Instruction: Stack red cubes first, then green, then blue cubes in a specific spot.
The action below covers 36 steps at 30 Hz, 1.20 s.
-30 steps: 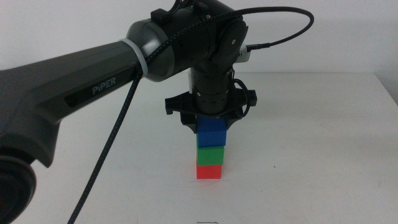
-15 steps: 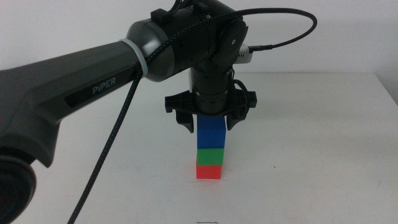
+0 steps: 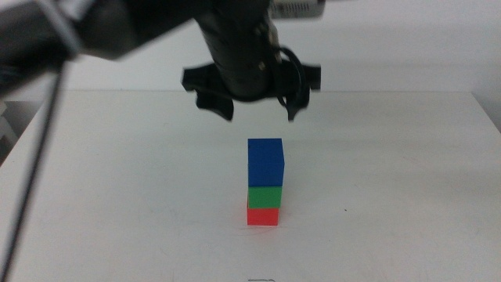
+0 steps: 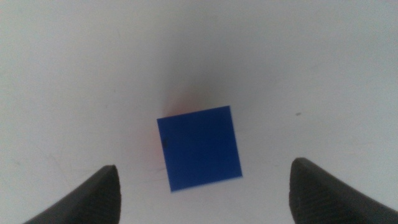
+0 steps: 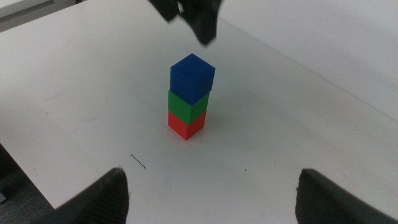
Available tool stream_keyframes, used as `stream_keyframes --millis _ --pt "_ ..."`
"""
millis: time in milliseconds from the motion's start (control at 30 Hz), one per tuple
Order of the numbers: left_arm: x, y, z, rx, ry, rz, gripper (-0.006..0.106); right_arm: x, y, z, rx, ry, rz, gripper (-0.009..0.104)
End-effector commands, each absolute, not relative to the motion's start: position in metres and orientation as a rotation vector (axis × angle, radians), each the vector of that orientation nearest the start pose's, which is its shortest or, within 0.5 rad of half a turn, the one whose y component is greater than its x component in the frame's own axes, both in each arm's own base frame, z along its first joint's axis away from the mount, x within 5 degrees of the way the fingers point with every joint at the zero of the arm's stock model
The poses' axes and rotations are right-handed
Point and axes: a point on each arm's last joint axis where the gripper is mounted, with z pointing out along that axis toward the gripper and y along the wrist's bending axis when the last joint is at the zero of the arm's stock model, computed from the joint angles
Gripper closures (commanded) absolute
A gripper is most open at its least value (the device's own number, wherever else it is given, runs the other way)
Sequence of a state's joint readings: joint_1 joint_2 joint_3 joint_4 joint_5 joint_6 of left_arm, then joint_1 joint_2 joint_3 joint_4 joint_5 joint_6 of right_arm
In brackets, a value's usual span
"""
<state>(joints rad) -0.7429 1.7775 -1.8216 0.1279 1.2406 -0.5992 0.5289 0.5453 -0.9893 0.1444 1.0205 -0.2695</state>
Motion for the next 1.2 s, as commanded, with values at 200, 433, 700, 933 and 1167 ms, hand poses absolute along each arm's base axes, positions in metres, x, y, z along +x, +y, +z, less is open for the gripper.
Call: stream_keyframes --millis 200,433,700,933,1167 --pt "0.237 -0.180 0.463 0.191 2.417 -0.220 0.009 0.053 0.043 0.416 -0.777 1.836 0.332 0.001" --pt "0.205 -0.098 0.498 0.195 2.244 -0.157 0.009 0.053 0.043 0.416 -0.777 1.836 0.330 0.001" --pt "0.158 -0.022 0.497 0.056 2.045 -0.052 0.009 0.053 0.043 0.416 -0.777 1.836 0.330 0.001" --pt "0.132 -0.008 0.484 -0.013 1.989 -0.023 0.009 0.053 0.043 0.416 -0.777 1.836 0.330 0.001" --pt "0.128 -0.006 0.484 -0.014 1.984 -0.002 0.009 0.053 0.043 0.416 -0.777 1.836 0.330 0.001"
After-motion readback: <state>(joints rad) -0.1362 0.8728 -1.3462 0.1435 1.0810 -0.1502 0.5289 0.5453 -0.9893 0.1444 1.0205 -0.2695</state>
